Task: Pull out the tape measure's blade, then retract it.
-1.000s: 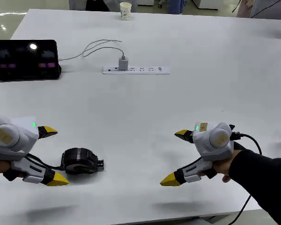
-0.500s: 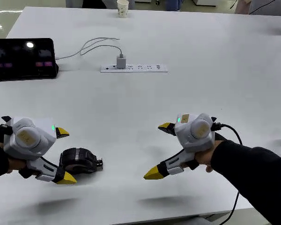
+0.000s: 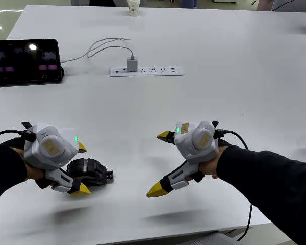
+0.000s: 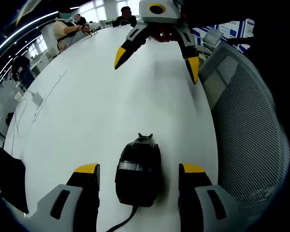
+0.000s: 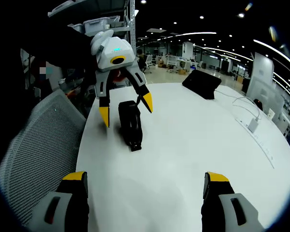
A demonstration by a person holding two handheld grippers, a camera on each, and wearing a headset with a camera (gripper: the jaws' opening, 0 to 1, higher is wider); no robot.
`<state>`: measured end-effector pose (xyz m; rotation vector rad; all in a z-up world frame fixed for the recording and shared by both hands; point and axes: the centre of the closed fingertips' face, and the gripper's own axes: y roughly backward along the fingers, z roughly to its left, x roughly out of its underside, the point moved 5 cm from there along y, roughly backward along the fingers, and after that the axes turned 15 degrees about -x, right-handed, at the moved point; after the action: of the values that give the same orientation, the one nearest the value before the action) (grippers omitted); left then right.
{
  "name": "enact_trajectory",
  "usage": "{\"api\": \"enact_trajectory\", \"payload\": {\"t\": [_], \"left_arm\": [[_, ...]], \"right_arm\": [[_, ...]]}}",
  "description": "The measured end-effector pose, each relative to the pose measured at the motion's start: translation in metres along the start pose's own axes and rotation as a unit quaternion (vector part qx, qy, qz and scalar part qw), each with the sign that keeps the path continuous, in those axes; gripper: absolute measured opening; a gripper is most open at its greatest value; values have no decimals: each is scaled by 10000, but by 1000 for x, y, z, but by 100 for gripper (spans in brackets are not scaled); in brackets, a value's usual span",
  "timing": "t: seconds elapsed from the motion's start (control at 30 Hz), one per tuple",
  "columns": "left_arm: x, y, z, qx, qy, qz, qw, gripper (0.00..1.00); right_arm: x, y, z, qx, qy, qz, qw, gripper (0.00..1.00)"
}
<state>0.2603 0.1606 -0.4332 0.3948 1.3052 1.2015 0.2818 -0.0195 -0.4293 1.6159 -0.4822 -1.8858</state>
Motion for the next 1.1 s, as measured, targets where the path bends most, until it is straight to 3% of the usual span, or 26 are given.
{"api": "enact_trajectory", "payload": {"t": [0.13, 0.53, 0.63, 0.67, 0.97, 1.07, 1.1], "left_arm": [[-1, -4, -1, -3, -63, 101, 9999, 57], [-4, -10, -4, 107, -223, 137, 9996, 43], [-3, -10, 1, 18, -362, 163, 9992, 32], [-4, -12, -2, 114, -354, 96, 9993, 32], [-4, -16, -7, 107, -441, 163, 9988, 31], [-3, -17, -7, 97, -436, 180, 9988, 31], [-3, -17, -6, 100, -408, 186, 9989, 31]], "right_arm": [[0, -6, -3, -49, -22, 14, 10000, 99], [-4, -14, -5, -112, -88, -35, 9999, 99], [-4, -17, -5, -133, -83, 3, 9999, 99], [-4, -17, -5, -136, -84, -1, 9999, 99], [-1, -26, -9, -190, -93, 59, 9998, 99], [-4, -27, -10, -172, 79, 101, 9998, 85], [-4, -28, -11, -169, 50, 95, 9998, 85]]}}
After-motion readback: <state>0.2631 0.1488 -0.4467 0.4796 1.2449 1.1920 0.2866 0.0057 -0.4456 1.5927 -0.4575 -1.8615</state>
